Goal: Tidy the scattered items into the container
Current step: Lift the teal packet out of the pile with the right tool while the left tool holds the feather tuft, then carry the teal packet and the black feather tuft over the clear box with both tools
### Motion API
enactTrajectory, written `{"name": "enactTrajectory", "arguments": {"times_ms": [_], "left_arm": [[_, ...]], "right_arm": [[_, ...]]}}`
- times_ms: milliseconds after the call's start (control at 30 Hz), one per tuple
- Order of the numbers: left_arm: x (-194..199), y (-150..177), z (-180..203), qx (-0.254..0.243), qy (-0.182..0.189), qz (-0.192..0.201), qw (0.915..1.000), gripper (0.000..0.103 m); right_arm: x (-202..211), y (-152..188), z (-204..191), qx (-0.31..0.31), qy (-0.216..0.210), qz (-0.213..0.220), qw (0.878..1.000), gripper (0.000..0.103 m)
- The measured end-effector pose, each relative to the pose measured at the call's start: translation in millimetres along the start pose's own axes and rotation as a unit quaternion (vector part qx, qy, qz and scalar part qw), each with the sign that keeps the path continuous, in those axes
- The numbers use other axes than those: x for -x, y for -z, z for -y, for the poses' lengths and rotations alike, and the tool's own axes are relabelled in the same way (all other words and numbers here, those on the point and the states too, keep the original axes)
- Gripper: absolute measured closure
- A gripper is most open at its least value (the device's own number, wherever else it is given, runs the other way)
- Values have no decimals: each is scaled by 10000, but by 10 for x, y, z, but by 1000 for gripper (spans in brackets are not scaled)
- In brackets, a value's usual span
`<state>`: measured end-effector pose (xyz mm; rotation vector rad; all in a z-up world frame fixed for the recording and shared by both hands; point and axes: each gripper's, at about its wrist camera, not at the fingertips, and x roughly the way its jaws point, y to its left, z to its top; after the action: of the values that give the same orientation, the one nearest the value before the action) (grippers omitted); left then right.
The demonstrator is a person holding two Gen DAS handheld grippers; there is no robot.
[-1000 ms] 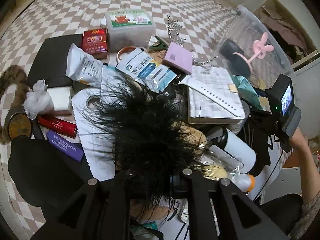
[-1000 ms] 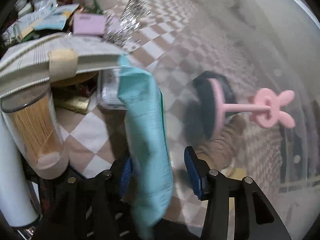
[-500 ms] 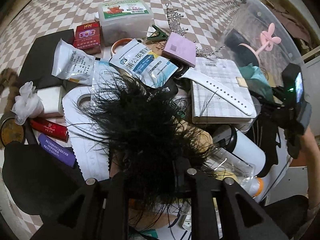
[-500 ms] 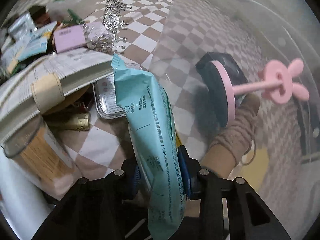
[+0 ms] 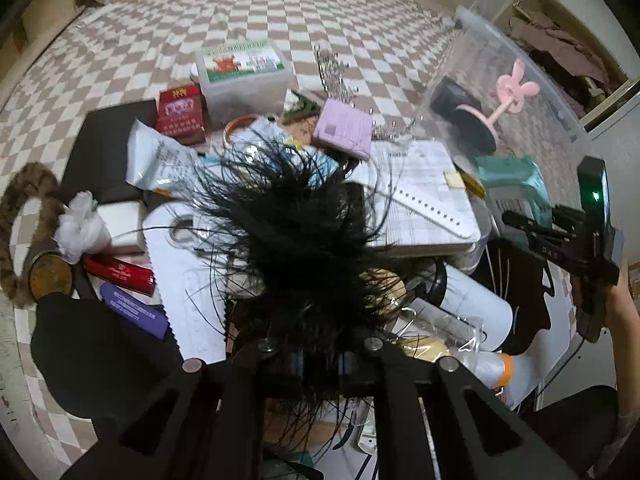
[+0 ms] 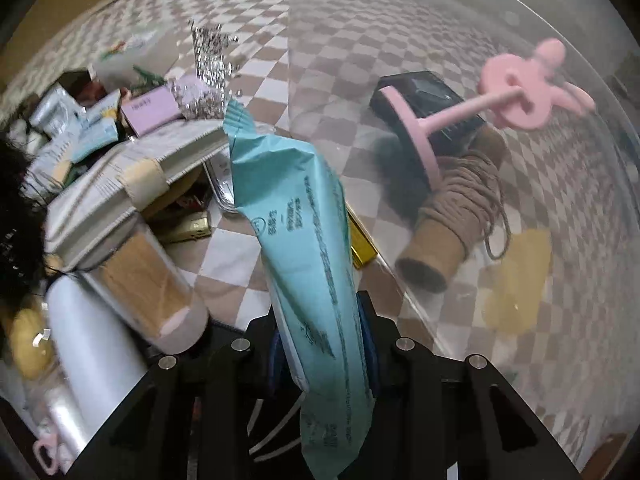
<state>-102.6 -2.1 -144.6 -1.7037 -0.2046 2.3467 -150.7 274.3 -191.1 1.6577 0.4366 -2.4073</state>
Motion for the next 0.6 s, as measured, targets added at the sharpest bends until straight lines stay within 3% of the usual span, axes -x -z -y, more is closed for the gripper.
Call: {"name": "enactTrajectory", "arguments": {"times_ms": [133, 267, 600], "left_arm": [[110, 4, 46, 5, 39, 195, 9998, 92], [174, 4, 127, -58, 38, 308, 9995, 92], [349, -58, 332, -191, -85, 694, 9974, 92]], "right_arm": [[100, 89, 93, -397, -276, -19, 9988, 74], [283, 108, 61, -446, -190, 58, 9988, 74], [687, 159, 21, -951, -607, 628, 9916, 74]]}}
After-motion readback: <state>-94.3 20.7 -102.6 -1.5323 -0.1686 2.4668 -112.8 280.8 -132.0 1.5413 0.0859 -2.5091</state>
